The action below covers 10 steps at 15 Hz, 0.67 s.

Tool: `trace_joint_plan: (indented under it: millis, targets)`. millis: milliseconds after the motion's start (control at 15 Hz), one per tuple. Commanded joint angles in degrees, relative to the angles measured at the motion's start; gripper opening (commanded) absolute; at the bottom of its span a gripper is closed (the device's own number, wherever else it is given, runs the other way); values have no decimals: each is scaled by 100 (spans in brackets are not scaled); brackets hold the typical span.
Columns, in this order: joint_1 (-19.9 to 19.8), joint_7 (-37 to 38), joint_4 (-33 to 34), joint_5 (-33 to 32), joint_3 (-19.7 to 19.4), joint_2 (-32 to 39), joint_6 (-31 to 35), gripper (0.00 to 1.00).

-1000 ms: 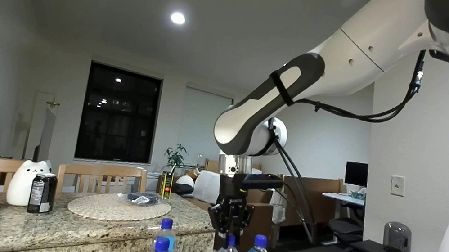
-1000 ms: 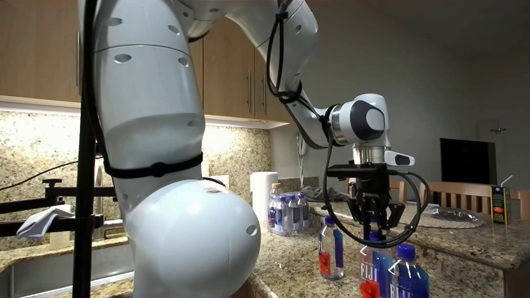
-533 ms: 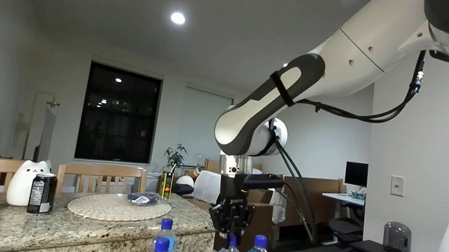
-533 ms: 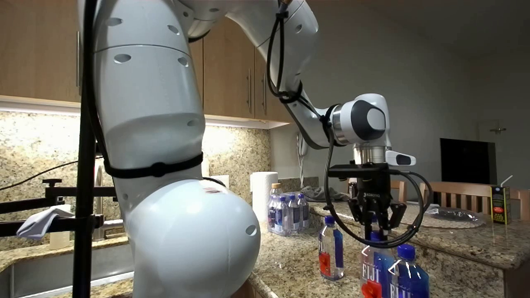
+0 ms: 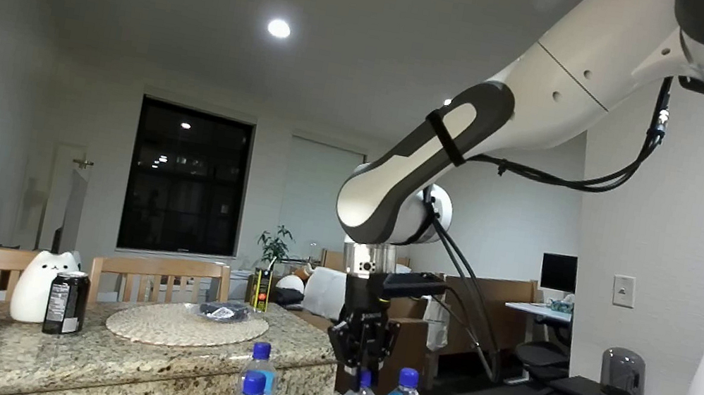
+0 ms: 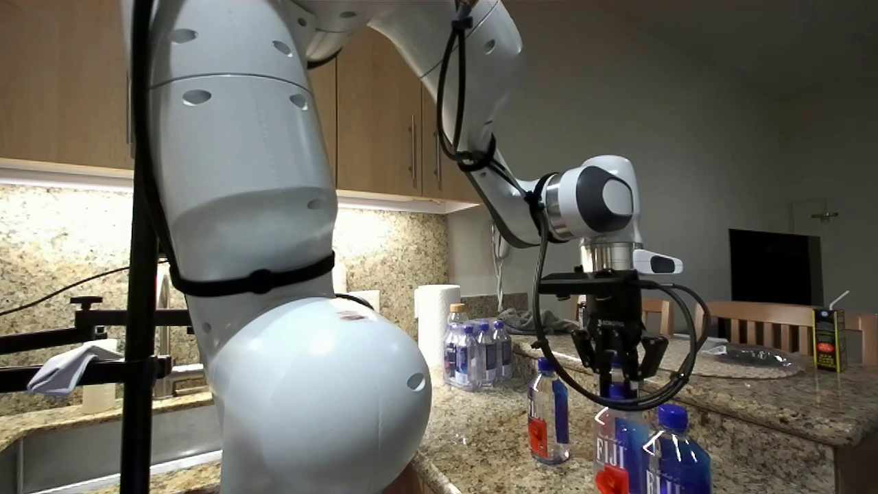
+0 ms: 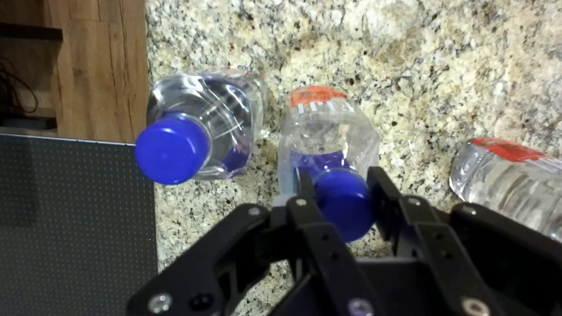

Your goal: Put the bottles in a straight line

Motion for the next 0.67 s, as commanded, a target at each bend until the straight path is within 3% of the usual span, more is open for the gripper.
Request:
trace_joint_plan:
  millis: [0,600]
  targets:
    - [-72,179,-411,-122,104,-337,173,15]
    - [-180,409,-439,-239,108,-295,227,15]
